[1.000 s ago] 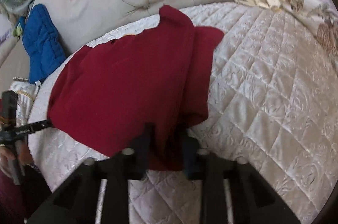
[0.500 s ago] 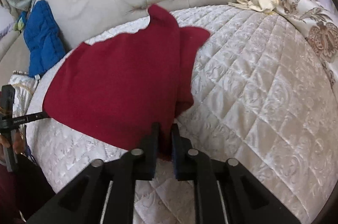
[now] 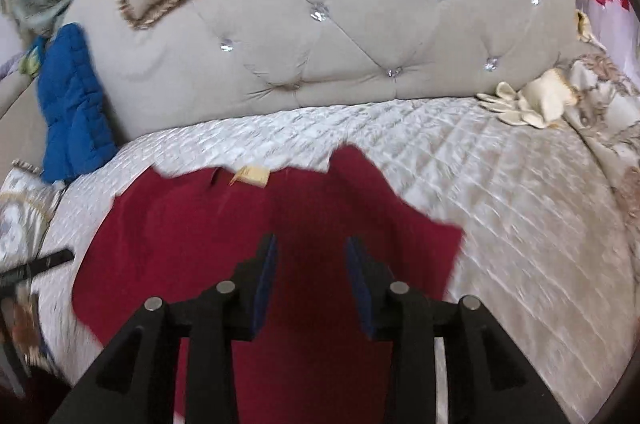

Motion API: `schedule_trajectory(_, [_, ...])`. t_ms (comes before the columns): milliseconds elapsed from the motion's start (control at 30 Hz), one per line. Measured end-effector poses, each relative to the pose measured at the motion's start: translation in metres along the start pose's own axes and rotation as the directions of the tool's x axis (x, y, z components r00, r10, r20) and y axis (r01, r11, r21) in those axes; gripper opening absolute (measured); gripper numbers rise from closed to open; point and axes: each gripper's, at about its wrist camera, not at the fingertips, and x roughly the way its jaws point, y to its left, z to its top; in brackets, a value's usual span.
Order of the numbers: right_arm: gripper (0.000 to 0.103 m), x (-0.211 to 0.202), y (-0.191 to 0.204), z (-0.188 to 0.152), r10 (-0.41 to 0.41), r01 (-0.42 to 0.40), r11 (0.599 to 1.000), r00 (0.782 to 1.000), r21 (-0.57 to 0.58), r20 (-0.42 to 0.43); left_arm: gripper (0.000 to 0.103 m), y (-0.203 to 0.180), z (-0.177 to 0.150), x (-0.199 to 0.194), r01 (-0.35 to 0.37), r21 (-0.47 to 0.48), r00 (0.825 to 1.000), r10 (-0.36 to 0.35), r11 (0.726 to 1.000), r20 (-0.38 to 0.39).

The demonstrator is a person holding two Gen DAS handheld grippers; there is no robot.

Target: Fold small clothes

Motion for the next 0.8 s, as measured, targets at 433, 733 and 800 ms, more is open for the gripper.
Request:
schedule_trajectory(433, [0.033,0.058,-0.047,0.009,-0.104,0.108,0.98,0.994,0.168,-0.032,0.017,0.024,-0.005,0.034,-0.055,-0.042,0.998,0.054,0.998,-0.027])
schedule_trajectory(733, [0.047,0.042,0.069,0.009,0.134,-0.137,0.99,0.988,-0.036,-0.078,0.018,0.029,-0.006,0.025,-0.042,-0.088,0.999,0.04,0.995,-0.02])
schedule_trajectory(800, [0.047,0.058,0.109,0.012,0.169,-0.179,0.98,0.98,-0.092,-0.106,0.018,0.029,-0.007,0.023,-0.042,-0.081,0.999,0.041,0.996,-0.018])
